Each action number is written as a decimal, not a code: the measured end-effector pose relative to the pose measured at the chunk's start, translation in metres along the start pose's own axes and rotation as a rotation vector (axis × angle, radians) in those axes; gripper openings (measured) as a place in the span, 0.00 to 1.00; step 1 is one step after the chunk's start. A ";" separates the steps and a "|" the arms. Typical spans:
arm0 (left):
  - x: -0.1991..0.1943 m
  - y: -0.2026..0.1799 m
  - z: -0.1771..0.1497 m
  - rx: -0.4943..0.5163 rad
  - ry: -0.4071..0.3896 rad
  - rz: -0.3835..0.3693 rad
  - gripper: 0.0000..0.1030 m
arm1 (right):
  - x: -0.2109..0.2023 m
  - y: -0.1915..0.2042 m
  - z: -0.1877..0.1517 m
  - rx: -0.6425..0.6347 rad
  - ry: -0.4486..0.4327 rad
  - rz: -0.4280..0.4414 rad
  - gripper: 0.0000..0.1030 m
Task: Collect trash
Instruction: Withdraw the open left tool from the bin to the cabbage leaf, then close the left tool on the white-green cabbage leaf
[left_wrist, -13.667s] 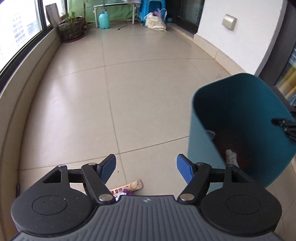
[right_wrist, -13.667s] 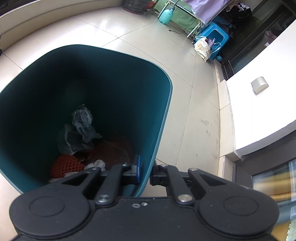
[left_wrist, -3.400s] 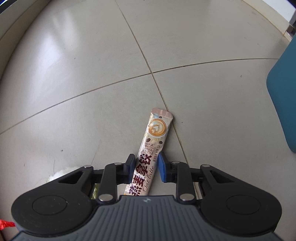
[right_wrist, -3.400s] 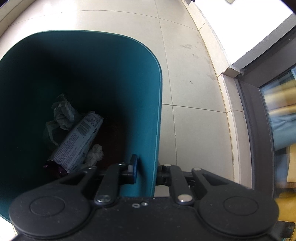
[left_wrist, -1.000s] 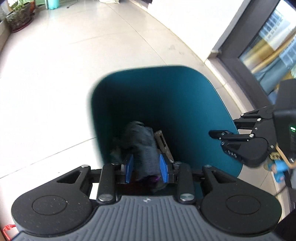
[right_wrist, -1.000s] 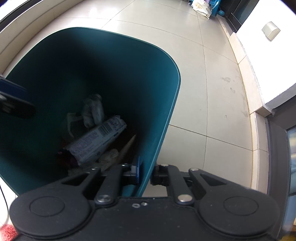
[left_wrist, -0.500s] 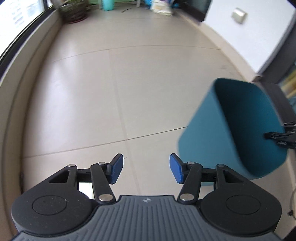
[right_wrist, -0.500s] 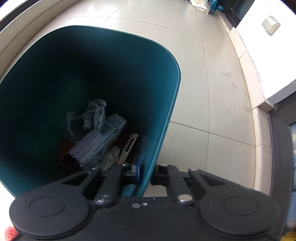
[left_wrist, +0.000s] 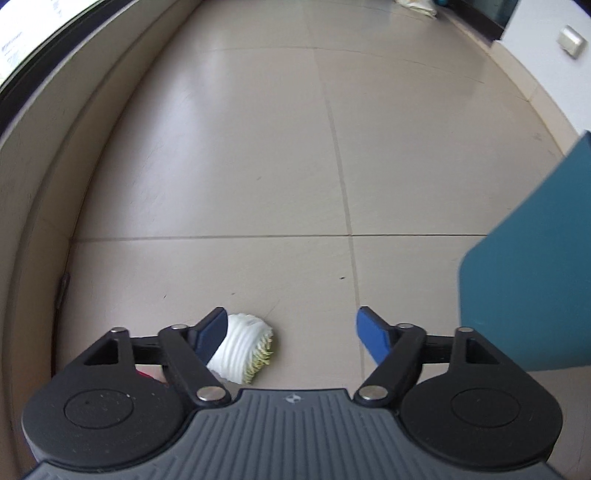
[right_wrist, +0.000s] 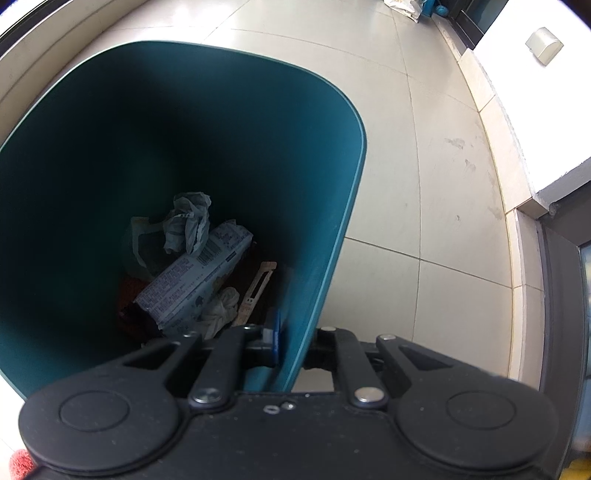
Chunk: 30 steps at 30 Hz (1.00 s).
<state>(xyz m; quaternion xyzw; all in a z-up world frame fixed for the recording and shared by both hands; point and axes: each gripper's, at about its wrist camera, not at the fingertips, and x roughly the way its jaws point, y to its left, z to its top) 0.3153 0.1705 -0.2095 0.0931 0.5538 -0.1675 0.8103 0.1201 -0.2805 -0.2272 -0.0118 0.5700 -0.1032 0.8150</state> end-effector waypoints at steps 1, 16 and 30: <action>0.010 0.006 -0.001 -0.013 0.011 0.010 0.76 | 0.001 0.000 0.000 0.002 0.004 -0.002 0.09; 0.148 0.054 -0.046 -0.085 0.181 0.086 0.76 | 0.016 0.008 0.005 0.009 0.056 -0.047 0.12; 0.167 0.046 -0.046 -0.072 0.171 0.083 0.78 | 0.025 0.010 0.004 0.017 0.083 -0.080 0.13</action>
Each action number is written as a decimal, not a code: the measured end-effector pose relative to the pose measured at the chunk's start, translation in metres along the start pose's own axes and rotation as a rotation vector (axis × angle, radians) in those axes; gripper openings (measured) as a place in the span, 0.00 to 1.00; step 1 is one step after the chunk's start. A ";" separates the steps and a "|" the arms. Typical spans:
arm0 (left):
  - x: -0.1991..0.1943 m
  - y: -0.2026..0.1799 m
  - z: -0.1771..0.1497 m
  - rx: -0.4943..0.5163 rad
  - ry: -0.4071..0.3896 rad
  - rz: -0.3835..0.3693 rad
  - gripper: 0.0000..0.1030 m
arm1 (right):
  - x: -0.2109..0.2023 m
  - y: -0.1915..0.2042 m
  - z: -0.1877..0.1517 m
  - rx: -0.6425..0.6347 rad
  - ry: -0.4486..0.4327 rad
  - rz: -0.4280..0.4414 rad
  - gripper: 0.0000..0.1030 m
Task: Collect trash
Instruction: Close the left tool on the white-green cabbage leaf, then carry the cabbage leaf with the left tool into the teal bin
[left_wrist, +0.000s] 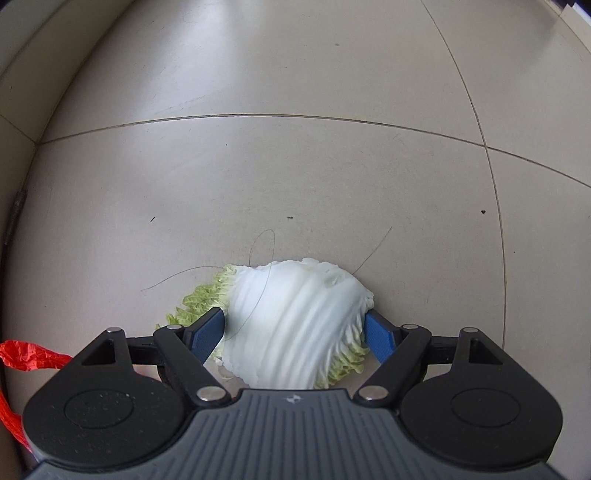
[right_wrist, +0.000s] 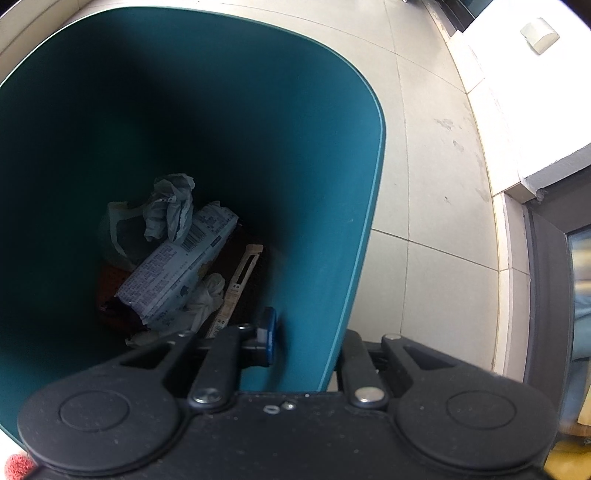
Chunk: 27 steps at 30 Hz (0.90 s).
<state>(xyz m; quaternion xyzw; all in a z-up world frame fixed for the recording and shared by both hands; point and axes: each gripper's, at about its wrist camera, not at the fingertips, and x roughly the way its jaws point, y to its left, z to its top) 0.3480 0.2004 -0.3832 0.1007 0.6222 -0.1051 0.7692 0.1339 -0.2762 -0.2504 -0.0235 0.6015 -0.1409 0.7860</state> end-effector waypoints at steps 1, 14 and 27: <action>0.000 0.001 0.000 -0.003 -0.003 -0.002 0.78 | 0.000 0.000 0.000 -0.001 0.000 -0.002 0.14; -0.029 -0.001 -0.012 -0.097 -0.043 0.027 0.59 | 0.003 0.003 -0.002 -0.006 -0.008 -0.015 0.14; -0.150 -0.034 -0.008 -0.044 -0.173 -0.089 0.59 | 0.002 0.005 -0.002 -0.023 -0.023 -0.021 0.15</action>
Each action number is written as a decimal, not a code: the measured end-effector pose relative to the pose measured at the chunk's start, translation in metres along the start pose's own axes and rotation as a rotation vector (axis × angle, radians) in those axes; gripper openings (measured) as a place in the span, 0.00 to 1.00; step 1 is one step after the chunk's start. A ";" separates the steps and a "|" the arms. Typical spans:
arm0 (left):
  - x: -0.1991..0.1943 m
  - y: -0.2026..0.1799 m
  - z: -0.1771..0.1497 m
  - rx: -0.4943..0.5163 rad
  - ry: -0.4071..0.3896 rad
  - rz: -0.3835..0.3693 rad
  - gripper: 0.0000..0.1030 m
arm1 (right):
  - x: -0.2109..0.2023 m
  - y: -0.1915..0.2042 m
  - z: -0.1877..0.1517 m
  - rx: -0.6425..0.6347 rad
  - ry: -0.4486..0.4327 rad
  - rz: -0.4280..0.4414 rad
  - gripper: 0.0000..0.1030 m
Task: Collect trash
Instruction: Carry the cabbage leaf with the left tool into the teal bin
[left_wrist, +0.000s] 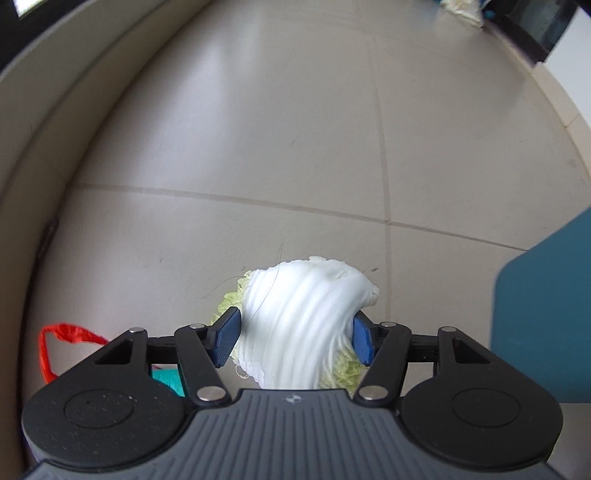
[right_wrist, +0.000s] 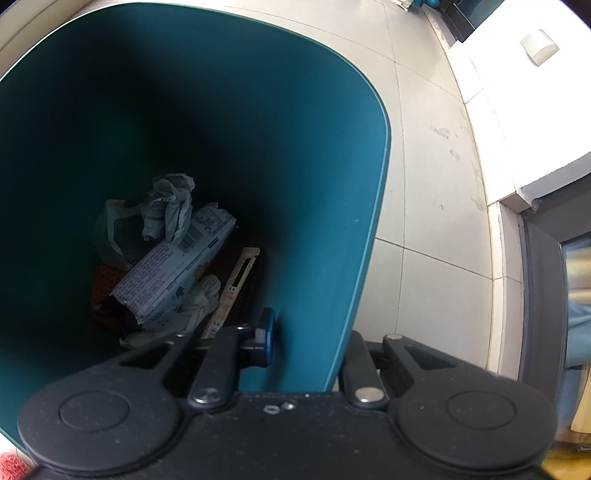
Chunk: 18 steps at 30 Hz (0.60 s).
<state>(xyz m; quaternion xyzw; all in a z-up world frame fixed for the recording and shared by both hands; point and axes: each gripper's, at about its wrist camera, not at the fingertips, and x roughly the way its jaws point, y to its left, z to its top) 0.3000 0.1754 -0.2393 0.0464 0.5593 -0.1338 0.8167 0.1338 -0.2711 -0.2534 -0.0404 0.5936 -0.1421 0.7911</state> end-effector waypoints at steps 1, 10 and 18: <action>-0.011 -0.007 0.003 0.019 -0.017 -0.004 0.59 | 0.000 0.000 0.000 0.000 -0.003 0.001 0.15; -0.116 -0.090 0.031 0.195 -0.134 -0.079 0.59 | -0.004 -0.004 -0.001 -0.007 -0.018 0.021 0.14; -0.181 -0.188 0.044 0.363 -0.171 -0.187 0.59 | -0.009 -0.008 -0.002 -0.013 -0.036 0.046 0.12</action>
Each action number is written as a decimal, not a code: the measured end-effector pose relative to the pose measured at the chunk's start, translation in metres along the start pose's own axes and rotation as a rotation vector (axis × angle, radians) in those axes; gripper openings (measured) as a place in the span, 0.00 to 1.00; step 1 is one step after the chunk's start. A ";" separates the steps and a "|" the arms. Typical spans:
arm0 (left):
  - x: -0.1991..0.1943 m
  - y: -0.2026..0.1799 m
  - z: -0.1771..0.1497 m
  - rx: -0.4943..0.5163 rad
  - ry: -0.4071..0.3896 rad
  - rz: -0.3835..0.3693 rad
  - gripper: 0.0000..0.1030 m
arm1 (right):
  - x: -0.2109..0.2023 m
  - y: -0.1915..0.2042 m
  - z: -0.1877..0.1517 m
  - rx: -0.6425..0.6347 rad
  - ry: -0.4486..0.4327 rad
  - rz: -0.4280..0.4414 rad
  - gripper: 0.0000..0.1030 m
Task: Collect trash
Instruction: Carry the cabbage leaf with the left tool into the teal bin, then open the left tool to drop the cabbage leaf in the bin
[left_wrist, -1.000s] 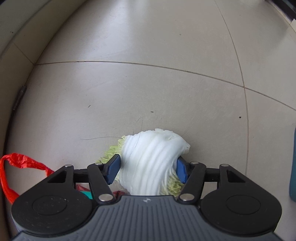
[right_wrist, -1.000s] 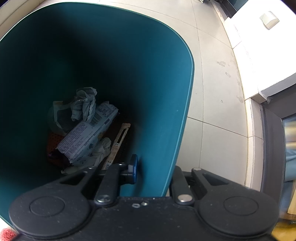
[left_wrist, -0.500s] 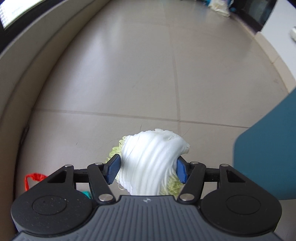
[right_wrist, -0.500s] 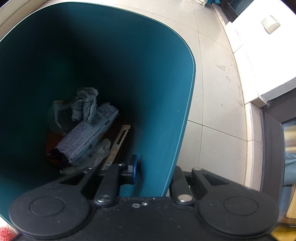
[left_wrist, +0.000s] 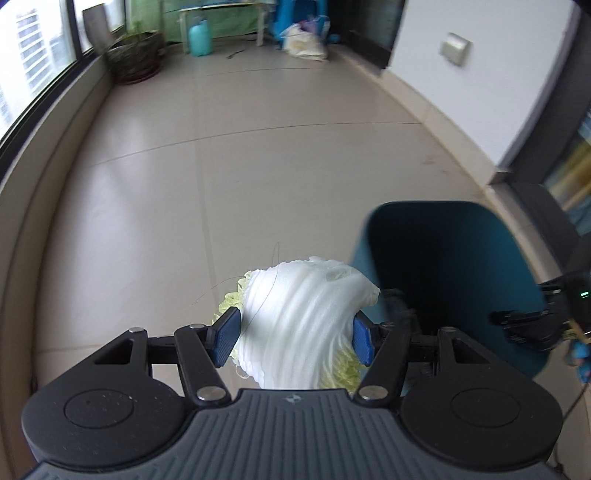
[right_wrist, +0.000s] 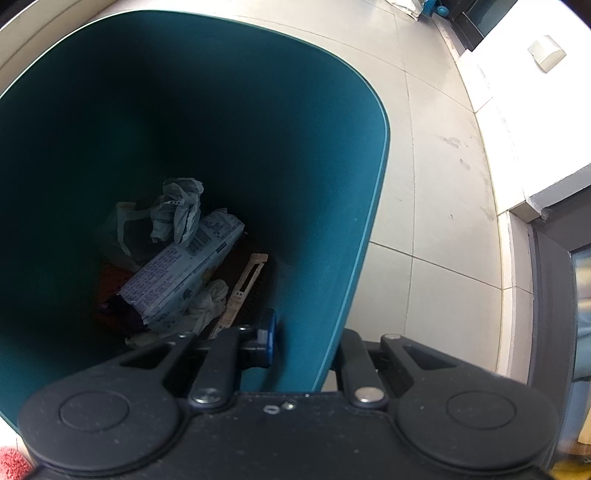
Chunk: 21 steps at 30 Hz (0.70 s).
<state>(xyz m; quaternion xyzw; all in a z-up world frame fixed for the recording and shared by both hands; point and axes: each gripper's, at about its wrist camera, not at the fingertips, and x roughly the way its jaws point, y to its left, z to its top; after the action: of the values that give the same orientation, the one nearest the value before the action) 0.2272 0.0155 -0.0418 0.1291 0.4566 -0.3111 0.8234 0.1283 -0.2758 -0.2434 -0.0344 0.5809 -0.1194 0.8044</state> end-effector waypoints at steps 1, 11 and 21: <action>-0.001 -0.013 0.004 0.019 -0.004 -0.007 0.59 | 0.000 0.000 0.000 0.000 -0.002 0.003 0.12; 0.052 -0.105 0.019 0.148 0.050 -0.097 0.59 | -0.009 -0.006 -0.004 0.000 -0.019 0.032 0.11; 0.134 -0.148 -0.012 0.169 0.194 -0.080 0.59 | -0.016 -0.009 -0.004 0.006 -0.024 0.046 0.10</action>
<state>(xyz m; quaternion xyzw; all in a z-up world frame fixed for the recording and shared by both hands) 0.1777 -0.1463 -0.1499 0.2090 0.5111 -0.3672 0.7485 0.1184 -0.2806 -0.2281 -0.0202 0.5714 -0.1020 0.8141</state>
